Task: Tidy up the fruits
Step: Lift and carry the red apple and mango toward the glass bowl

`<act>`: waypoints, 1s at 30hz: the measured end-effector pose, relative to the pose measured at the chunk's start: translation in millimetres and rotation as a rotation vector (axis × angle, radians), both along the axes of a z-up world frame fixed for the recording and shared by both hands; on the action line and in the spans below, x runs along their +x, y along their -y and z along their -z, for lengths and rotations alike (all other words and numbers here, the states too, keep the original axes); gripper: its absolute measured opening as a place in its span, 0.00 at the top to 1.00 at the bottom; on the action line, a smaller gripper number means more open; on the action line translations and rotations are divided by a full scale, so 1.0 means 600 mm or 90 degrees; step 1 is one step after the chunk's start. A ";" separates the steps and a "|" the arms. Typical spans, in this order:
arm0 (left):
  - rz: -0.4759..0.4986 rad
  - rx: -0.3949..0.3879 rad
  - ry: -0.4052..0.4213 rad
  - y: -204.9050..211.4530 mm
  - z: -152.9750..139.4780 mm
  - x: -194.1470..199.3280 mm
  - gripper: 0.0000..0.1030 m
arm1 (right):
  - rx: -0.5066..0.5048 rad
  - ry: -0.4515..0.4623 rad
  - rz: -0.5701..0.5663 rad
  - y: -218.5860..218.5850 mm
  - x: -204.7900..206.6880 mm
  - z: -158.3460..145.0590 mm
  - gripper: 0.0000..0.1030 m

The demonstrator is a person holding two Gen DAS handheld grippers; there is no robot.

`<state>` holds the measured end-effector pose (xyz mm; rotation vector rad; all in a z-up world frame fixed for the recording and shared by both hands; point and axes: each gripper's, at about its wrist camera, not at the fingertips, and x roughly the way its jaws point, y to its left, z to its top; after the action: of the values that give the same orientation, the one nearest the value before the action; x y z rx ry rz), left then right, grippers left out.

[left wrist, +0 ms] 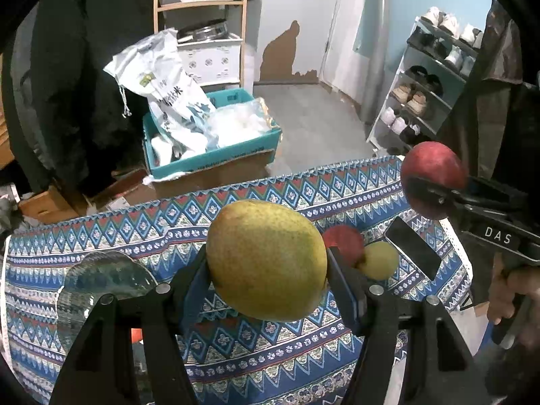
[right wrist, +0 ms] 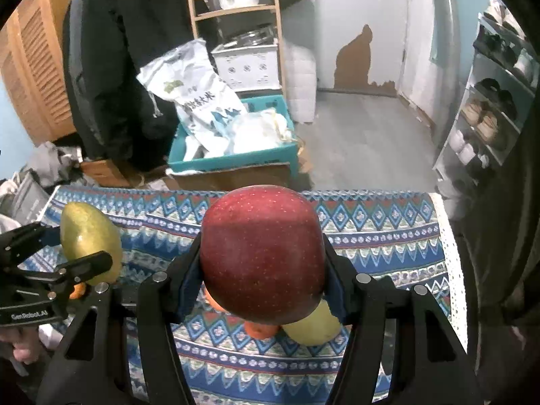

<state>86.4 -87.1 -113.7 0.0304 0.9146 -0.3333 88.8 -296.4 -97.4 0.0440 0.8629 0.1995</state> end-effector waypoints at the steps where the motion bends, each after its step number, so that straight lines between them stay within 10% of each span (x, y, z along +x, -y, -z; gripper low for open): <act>1: -0.001 0.000 0.003 -0.003 -0.003 -0.002 0.34 | 0.000 0.003 -0.002 -0.004 -0.002 -0.003 0.40; 30: -0.084 -0.023 0.026 -0.150 -0.023 -0.033 0.35 | 0.017 0.027 -0.107 -0.184 0.010 -0.039 0.40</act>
<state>66.7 2.8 -99.7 -0.0559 0.8647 -0.2264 94.7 -186.2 -74.1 -0.0083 0.8227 0.3683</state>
